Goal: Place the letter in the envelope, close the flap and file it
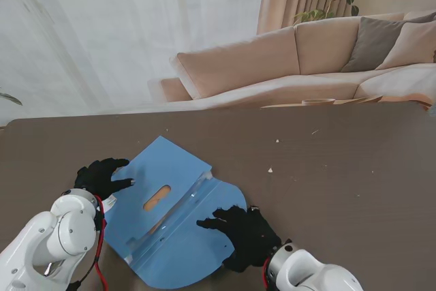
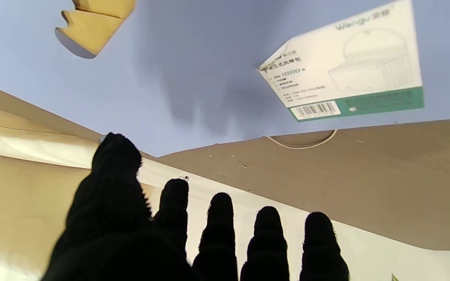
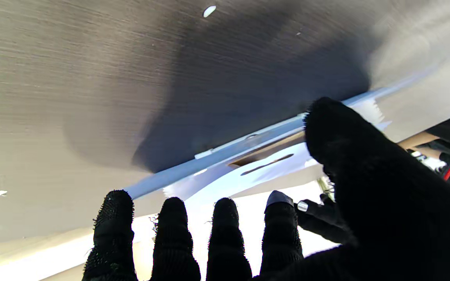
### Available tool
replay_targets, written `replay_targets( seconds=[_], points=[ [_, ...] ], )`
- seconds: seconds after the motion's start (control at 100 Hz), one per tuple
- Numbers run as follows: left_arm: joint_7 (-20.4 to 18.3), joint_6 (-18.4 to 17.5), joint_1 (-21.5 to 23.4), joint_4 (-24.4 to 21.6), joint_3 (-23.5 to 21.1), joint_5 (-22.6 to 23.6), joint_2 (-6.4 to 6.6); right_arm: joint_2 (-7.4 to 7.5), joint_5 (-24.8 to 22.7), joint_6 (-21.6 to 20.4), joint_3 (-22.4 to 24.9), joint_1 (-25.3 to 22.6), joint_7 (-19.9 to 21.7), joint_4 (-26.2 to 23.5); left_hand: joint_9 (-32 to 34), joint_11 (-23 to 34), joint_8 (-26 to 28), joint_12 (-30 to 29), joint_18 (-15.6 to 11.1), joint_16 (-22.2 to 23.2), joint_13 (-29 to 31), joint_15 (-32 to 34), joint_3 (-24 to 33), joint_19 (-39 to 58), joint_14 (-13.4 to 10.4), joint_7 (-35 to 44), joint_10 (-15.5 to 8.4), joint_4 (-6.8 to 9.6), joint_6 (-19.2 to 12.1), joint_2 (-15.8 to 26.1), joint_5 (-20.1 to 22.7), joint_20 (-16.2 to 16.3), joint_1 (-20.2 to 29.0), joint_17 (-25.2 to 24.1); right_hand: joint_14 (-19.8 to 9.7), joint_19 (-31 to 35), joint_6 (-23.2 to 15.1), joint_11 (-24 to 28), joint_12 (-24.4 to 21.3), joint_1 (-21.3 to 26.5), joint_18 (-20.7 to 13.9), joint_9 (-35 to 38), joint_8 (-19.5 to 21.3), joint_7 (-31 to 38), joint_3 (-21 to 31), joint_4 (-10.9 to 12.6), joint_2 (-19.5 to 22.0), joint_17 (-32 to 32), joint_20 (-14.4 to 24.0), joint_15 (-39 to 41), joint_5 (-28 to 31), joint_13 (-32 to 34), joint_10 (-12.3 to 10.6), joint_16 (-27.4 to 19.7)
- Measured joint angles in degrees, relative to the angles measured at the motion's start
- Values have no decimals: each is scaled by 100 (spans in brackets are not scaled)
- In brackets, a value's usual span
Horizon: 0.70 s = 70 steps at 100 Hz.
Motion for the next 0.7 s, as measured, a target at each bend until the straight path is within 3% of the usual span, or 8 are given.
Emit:
replay_targets(
  seconds=[0.1,0.15,0.27,0.4,0.56,0.7],
  points=[
    [173,57,-74,179,-3,-2,-24,-6,-19,-6,-276,298,-476,444,-13,0,0,0,-1,-49,0,0,0,-7,0,-1,-1,0,-6,0,-71,0,0,0,0,-19,-27,301,212,-45,-158,0,200,-10,-53,-2,4,33,-49,7,51,0,35,0],
    [246,91,-115,269,-3,-2,-35,-18,39,-30,-360,422,-648,635,-61,0,1,0,-16,-51,-1,-1,0,-27,2,-1,-6,0,-37,0,-56,0,0,-1,0,-20,-60,606,352,-40,-158,0,302,-5,-42,-2,60,68,-18,22,394,6,69,0],
    [315,251,-246,499,22,7,-48,-46,194,-72,-480,621,-719,870,-61,0,1,0,-51,-111,-1,-15,1,-98,13,-1,-9,1,-58,0,-56,-8,0,-1,0,-18,-237,1067,460,159,-158,3,448,229,128,-5,69,128,6,85,1037,12,130,-2],
    [470,326,-345,711,26,-54,-67,-57,157,-76,-505,648,-692,870,-61,0,1,0,-52,-184,-2,-45,1,-148,15,-1,-14,1,-59,0,-56,-79,0,0,0,-17,-318,1085,455,524,-158,3,499,306,454,-1,137,130,10,143,1040,12,132,-2],
    [538,381,-422,868,29,-68,-82,-45,37,-87,-463,582,-361,704,-61,0,2,0,-54,-268,-2,-46,1,-169,16,6,-35,1,-65,0,-109,-146,0,0,-1,-17,-326,503,111,926,-188,1,365,332,1218,367,197,103,-11,98,651,-144,133,-8],
    [577,410,-469,948,40,-101,-86,-30,-189,-87,-503,585,-392,682,-61,0,2,-1,-54,-285,-2,-46,2,-172,17,6,-37,1,-65,0,-151,-156,0,-1,-1,-17,-326,52,-3,935,-243,0,290,200,1272,372,144,35,-18,40,392,-291,133,-76]
  ],
)
